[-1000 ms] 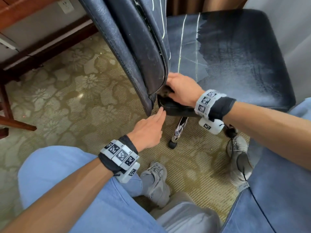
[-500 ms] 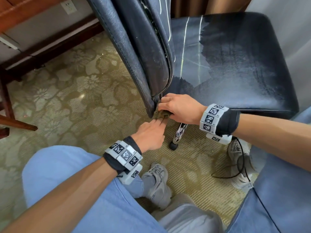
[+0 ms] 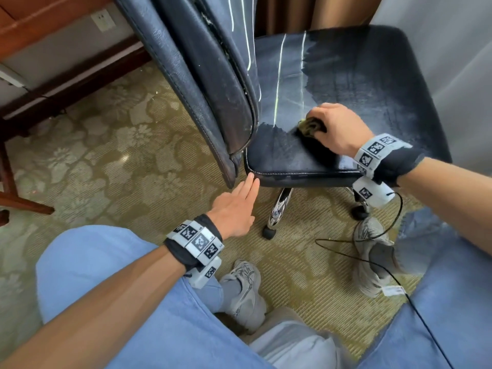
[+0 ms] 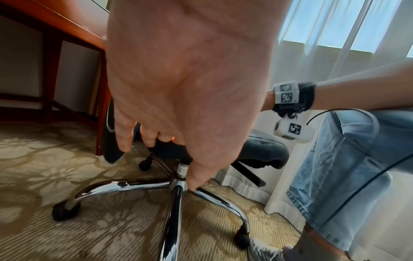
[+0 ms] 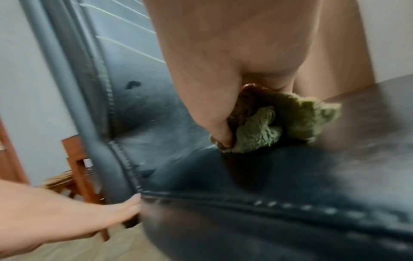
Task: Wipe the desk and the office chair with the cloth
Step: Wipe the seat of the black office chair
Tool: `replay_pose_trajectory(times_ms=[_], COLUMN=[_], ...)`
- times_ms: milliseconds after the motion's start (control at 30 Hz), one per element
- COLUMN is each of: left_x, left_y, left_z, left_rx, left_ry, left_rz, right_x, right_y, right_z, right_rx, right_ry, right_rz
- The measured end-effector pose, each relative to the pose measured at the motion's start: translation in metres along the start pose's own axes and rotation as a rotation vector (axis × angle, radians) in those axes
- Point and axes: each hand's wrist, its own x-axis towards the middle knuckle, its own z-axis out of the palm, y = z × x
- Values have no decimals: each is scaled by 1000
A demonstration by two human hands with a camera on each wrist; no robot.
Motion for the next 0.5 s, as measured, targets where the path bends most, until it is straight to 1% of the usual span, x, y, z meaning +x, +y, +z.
replay_pose_trajectory(times_ms=[67,100,200,267,333,400,433,500], left_x=[2,3,8,12,16,20,21,22], left_y=[2,1,-2,-5,-8,-13,-16,-23], left_z=[4,7,12,11,8,5,3,-1], left_rx=[-7,-11,10,24,4,-22,-35,-72], left_ry=[32,46,71,73,78,82,86,88], left_rz=[-14,-23,-43,-60,-85,-119,-136,-186], right_x=[-7,-13,-34,-47,-52,-49,-45,-35], right_y=[-14,-24,-50,-62,-66,-64,-60,-50], right_z=[6,9,18,26,35,38,36,27], right_rx=[8,12,-10,-50,-116,-151,-134,-67], right_ry=[-23,-50,-138,-149,-144,-126,-110,-76], right_rz=[-55,-112,-345,-461,-545,-565,-548,-442])
